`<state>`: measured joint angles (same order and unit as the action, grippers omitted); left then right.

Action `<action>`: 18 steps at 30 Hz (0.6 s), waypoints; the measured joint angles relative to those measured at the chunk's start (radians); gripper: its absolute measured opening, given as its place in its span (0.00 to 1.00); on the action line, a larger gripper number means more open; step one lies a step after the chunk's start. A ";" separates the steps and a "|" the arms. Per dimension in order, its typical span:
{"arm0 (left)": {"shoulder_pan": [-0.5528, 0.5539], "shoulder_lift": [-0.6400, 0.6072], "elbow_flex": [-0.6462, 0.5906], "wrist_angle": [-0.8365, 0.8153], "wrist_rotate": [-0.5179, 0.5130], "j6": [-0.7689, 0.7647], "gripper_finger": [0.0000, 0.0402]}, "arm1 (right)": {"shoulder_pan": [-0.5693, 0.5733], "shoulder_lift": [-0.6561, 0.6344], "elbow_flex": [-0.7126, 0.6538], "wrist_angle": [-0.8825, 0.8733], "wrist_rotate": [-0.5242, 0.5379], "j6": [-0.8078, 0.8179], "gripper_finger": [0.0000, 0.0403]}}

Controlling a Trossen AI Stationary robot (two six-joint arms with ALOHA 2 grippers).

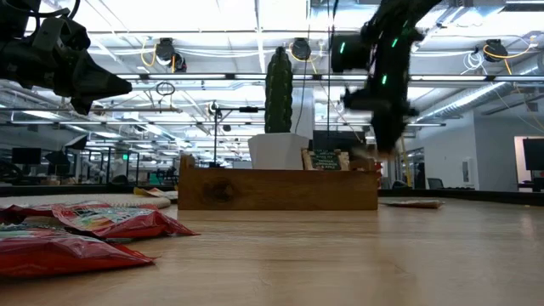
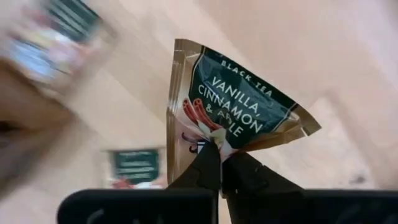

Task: Pick & Place Tea
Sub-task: Put the brown tea bag into the right section of the wooden organizer

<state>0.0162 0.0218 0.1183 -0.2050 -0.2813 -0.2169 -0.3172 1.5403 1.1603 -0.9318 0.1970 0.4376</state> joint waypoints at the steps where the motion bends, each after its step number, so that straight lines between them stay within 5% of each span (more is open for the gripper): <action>1: 0.000 0.000 0.000 0.000 0.000 0.000 0.05 | 0.036 -0.039 -0.005 0.021 0.036 0.020 0.00; 8: 0.000 0.000 0.000 -0.001 0.000 0.000 0.05 | 0.363 -0.200 -0.217 0.503 0.261 0.160 0.00; 12: 0.000 0.000 0.000 -0.001 0.000 0.000 0.05 | 0.486 -0.127 -0.322 0.770 0.347 0.165 0.00; 18: 0.000 0.000 0.000 0.000 0.000 0.000 0.05 | 0.580 0.023 -0.324 0.885 0.533 0.175 0.00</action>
<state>0.0162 0.0216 0.1184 -0.2055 -0.2814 -0.2169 0.2625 1.5635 0.8366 -0.0465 0.7304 0.6121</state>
